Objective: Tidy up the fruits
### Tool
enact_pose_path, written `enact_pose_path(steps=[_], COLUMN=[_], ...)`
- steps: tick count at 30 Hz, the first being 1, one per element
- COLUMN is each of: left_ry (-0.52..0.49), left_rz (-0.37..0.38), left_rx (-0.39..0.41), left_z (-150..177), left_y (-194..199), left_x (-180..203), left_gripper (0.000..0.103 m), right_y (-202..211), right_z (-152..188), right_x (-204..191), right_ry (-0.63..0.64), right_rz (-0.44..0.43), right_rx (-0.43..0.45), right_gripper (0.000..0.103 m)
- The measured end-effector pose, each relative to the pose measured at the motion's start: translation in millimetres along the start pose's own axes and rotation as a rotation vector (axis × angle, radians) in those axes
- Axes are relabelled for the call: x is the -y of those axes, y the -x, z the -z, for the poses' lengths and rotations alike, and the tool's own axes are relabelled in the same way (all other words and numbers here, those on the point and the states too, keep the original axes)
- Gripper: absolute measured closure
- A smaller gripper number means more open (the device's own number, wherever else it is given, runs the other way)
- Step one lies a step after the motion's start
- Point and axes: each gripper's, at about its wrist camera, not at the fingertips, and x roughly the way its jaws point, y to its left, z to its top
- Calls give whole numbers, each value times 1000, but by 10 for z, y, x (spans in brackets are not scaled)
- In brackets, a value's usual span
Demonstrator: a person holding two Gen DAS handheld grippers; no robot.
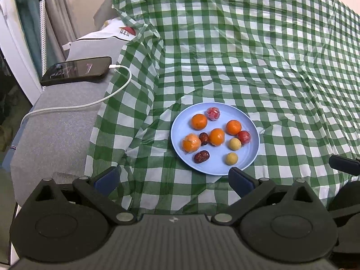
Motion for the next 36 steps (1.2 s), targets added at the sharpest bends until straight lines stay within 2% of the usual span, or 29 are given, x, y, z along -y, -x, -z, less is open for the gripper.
enact_pose_path(steps=[36], left_ry=[-39], left_rz=[-35], left_rx=[2], left_z=[19], left_y=[31], left_x=[-15], left_gripper=[0], right_y=[59], right_z=[42], right_x=[-15], right_ry=[7], right_rz=[16], right_rx=[-2], right_gripper=[1])
